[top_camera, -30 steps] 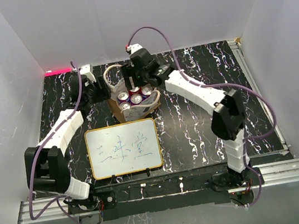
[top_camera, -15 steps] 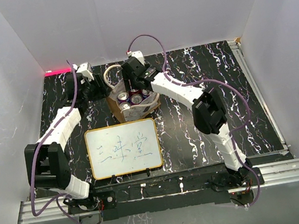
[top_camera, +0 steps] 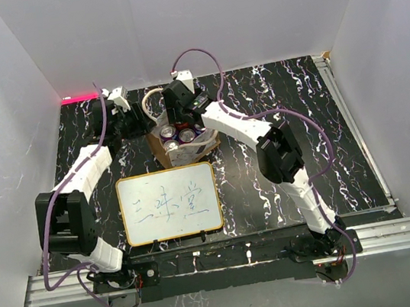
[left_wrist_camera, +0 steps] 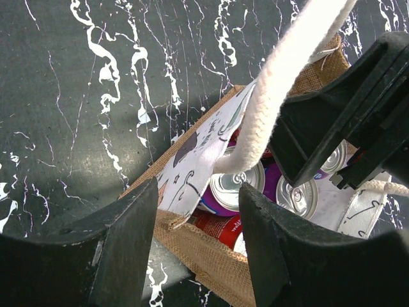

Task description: Take the beverage out of the canvas bag

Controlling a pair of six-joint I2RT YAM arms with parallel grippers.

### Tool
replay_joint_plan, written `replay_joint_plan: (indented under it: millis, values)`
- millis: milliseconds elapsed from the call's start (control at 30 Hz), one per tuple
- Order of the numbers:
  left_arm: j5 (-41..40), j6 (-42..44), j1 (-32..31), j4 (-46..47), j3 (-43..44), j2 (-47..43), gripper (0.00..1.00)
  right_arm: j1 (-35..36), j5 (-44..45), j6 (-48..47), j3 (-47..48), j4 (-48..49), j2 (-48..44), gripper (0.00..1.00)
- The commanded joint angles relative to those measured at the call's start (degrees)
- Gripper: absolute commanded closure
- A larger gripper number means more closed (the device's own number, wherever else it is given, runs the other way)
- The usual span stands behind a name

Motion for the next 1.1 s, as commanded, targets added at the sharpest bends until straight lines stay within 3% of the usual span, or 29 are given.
replay_joint_plan:
  millis: [0, 700, 867, 1067]
  values:
    - [1.52, -0.11, 0.43, 0.54, 2.22, -0.44, 0.49, 0.82, 3.73, -1.58, 1.74, -2.31, 2.49, 0.28]
    - [2.17, -0.37, 0.93, 1.01, 2.04, -0.54, 0.50, 0.82, -0.97, -2.20, 6.21, -1.20, -2.51, 0.22]
    - [2.39, -0.46, 0.98, 1.00, 2.09, -0.46, 0.50, 0.81, 2.82, -2.00, 5.51, -2.07, -0.76, 0.21]
    - [2.15, -0.31, 0.98, 0.75, 2.30, -0.41, 0.50, 0.87, 5.53, -2.78, 6.78, -5.12, 2.35, 0.34]
